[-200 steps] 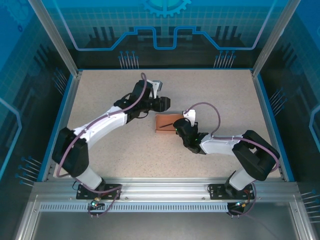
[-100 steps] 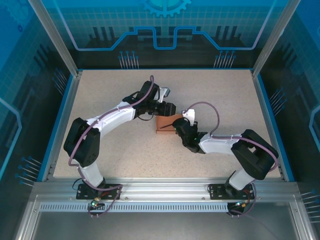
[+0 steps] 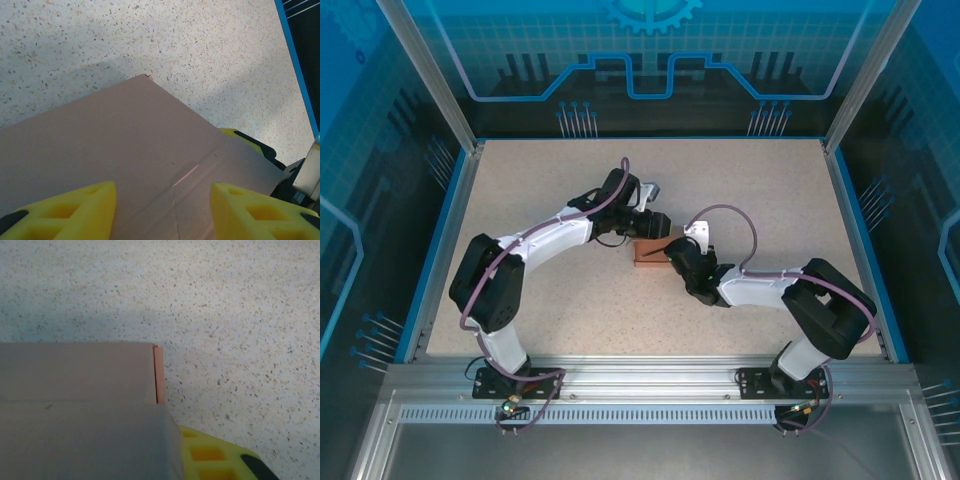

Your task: Fold the paper box

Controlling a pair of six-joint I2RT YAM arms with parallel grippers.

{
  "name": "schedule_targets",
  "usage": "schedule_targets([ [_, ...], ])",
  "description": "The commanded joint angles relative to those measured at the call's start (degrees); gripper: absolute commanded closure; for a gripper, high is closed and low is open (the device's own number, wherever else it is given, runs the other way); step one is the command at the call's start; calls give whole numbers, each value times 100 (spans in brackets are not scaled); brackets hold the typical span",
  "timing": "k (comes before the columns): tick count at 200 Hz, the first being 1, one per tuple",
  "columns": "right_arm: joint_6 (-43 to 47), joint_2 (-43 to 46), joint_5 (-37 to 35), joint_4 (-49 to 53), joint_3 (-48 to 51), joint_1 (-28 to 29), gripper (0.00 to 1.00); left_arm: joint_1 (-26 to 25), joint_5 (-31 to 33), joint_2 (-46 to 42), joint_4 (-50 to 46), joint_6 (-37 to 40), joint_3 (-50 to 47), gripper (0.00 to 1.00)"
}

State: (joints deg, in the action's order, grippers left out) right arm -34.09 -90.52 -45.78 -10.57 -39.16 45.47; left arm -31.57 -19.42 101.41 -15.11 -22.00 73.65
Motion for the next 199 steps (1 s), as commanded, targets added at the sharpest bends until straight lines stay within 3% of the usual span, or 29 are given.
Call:
schedule_targets([
  [1, 142, 187, 100, 259, 173, 106, 78, -48, -150, 104, 129, -140, -135, 46],
  [68, 817, 994, 917, 1066, 286, 273, 63, -60, -47, 160, 347, -277, -197, 47],
  [116, 1334, 1884, 1408, 1768, 95, 236, 60, -64, 95, 133, 545, -394, -316, 47],
  [199, 1624, 2451, 2958, 2075, -465, -749, 54, -63, 184, 59, 745, -462, -531, 47],
])
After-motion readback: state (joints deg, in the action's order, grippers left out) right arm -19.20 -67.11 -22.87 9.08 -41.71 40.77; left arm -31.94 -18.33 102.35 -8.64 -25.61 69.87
